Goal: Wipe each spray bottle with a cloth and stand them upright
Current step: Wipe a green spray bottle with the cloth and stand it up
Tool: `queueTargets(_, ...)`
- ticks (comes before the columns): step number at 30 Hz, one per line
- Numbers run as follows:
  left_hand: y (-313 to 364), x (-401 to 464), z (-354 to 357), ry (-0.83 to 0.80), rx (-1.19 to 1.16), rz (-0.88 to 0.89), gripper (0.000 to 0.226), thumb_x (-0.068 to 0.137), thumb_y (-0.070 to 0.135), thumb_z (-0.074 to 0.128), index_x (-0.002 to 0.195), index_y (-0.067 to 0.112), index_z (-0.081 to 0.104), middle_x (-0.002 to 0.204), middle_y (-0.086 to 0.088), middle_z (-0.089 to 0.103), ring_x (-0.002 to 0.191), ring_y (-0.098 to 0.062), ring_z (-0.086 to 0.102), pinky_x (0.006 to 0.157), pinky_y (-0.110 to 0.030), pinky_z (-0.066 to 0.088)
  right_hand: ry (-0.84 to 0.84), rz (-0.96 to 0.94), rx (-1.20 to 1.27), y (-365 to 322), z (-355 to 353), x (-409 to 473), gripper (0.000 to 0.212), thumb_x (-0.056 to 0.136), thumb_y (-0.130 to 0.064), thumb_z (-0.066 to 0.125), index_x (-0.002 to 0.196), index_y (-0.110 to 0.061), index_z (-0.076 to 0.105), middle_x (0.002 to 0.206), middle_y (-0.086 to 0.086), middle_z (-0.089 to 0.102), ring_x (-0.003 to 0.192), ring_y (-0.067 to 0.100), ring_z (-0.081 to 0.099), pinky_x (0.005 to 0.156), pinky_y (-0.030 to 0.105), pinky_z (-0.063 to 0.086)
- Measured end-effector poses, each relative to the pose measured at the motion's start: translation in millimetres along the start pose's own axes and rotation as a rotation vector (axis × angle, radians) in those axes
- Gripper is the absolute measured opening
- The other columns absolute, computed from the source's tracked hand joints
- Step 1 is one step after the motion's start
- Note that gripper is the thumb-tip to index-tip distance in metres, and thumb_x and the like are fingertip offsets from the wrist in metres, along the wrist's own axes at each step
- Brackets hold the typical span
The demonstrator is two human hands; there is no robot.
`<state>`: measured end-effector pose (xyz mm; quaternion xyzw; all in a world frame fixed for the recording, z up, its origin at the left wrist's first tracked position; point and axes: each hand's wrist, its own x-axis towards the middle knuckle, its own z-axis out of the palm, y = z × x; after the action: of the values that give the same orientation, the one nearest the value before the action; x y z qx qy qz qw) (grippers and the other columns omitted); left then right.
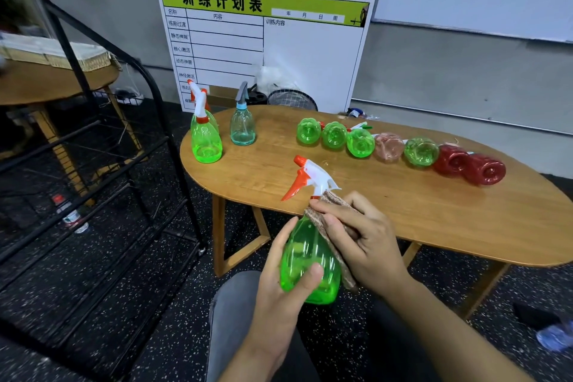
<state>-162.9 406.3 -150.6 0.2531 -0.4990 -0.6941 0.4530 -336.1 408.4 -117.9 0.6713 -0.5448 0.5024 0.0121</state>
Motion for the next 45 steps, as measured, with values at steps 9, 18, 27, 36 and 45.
queueTargets(9, -10, 1, -3, -0.033, 0.056, -0.010, 0.053, 0.093, 0.048, 0.061, 0.145, 0.056, 0.054, 0.156, 0.016, 0.054, 0.147, -0.021, 0.049, 0.122, -0.055, 0.037, 0.058, 0.085, 0.039, 2, -8, 5, 0.029, 0.104, -0.024, 0.060, 0.129, -0.019, 0.073, 0.094, -0.002, 0.060, 0.082, 0.010, 0.058, 0.070, 0.016, 0.041)
queueTargets(18, 0, 3, -2, 0.081, -0.046, -0.021, 0.044, 0.104, 0.035, 0.047, 0.147, 0.033, 0.057, 0.138, -0.003, 0.071, 0.130, -0.024, 0.066, 0.105, -0.043, 0.055, -0.121, -0.220, -0.125, -19, 7, -31, 0.029, 0.106, -0.039, 0.057, 0.132, -0.038, 0.070, 0.093, -0.003, 0.057, 0.069, 0.007, 0.053, 0.051, 0.026, 0.048)
queueTargets(27, 6, 5, 0, 0.084, -0.076, -0.015, 0.044, 0.105, 0.036, 0.042, 0.145, 0.028, 0.059, 0.135, -0.010, 0.072, 0.127, -0.028, 0.068, 0.101, -0.040, 0.057, -0.153, -0.470, -0.271, -11, 1, -28, 0.031, 0.104, -0.039, 0.060, 0.134, -0.038, 0.065, 0.092, -0.002, 0.064, 0.071, 0.007, 0.056, 0.052, 0.025, 0.051)
queueTargets(36, 1, 7, -5, 0.112, -0.052, -0.001, 0.042, 0.107, 0.033, 0.048, 0.148, 0.025, 0.057, 0.144, -0.004, 0.067, 0.136, -0.025, 0.061, 0.112, -0.049, 0.048, 0.019, -0.073, -0.088, -8, 11, -3, 0.033, 0.108, -0.043, 0.049, 0.133, -0.034, 0.069, 0.086, -0.005, 0.048, 0.065, 0.009, 0.050, 0.051, 0.026, 0.044)
queueTargets(45, 0, 9, -6, 0.137, -0.076, -0.039, 0.048, 0.103, 0.036, 0.040, 0.147, 0.026, 0.058, 0.138, -0.009, 0.070, 0.130, -0.030, 0.066, 0.116, -0.052, 0.044, -0.250, -0.595, -0.307, -18, 0, -43, 0.032, 0.095, -0.032, 0.073, 0.127, -0.031, 0.075, 0.081, 0.001, 0.061, 0.065, 0.012, 0.051, 0.051, 0.024, 0.045)
